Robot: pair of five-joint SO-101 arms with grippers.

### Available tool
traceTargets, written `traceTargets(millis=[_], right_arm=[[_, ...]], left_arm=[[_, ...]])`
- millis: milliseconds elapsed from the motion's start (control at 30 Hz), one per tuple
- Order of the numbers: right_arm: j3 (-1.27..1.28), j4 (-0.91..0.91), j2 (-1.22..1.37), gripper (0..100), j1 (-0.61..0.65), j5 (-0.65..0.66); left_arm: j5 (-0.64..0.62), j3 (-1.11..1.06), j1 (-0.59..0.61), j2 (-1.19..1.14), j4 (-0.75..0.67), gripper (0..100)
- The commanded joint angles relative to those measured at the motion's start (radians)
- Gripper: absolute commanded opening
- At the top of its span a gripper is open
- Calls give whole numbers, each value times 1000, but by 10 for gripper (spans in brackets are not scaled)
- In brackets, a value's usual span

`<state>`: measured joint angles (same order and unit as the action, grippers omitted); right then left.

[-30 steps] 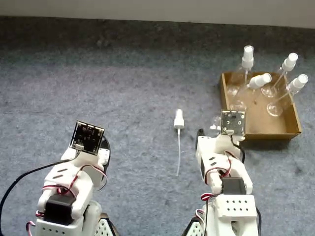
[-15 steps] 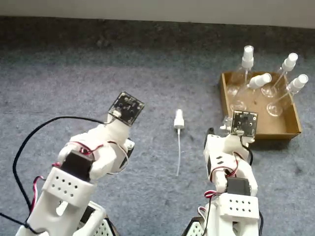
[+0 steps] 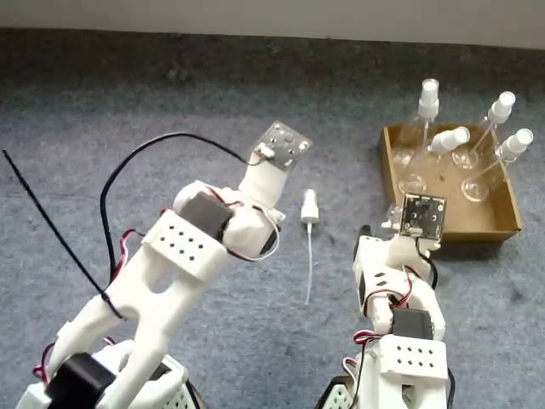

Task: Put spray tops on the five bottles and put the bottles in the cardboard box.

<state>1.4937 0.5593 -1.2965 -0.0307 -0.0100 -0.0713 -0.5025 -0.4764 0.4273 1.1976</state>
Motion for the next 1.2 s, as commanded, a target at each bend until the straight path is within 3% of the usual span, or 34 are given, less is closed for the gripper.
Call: traceTargets(millis=[0, 100, 267, 500, 1033, 1167], right_arm=[[-10, -27, -19, 112, -12, -3], [-10, -27, -19, 112, -12, -3], [-10, -27, -19, 112, -12, -3], [-8, -27, -19, 112, -10, -3], [-8, -27, -19, 112, -10, -3], [-8, -27, -19, 112, -10, -3]], left_arm=[[-83, 191, -44, -150, -8, 8], [-150, 288, -50, -280, -8, 46], [-282, 397, -51, -479, -6, 207], [-376, 538, -53, -680, -8, 345], [-526, 885, -41, -1075, 0, 341], [-519, 889, -35, -1075, -6, 212]])
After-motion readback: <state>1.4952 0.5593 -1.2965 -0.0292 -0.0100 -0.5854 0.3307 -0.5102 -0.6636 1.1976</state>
